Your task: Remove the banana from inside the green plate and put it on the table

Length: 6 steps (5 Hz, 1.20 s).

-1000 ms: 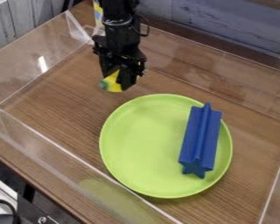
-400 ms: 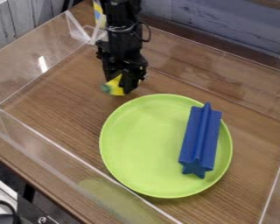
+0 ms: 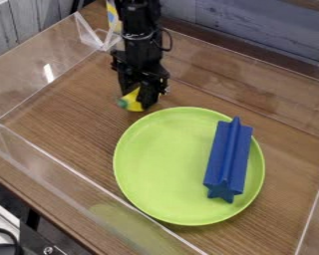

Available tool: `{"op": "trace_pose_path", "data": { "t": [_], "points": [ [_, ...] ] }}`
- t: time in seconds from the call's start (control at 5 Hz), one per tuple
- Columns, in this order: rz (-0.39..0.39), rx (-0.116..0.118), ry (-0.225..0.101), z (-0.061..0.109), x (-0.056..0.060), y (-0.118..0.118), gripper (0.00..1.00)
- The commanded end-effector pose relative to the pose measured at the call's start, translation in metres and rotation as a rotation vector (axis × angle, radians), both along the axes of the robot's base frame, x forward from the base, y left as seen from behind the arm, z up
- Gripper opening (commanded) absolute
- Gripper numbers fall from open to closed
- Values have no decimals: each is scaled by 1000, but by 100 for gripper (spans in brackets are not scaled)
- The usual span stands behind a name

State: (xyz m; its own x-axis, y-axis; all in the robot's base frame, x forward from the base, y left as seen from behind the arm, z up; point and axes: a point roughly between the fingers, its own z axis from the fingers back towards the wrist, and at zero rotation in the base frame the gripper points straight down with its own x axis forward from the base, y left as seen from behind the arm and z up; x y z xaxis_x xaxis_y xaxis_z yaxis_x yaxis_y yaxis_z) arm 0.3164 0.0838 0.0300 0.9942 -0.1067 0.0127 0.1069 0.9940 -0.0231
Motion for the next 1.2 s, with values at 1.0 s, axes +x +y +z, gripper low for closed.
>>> {"op": "trace_pose_path", "data": {
  "t": [1.0],
  "points": [
    [44, -14, -224, 132, 10, 2, 100]
  ]
}}
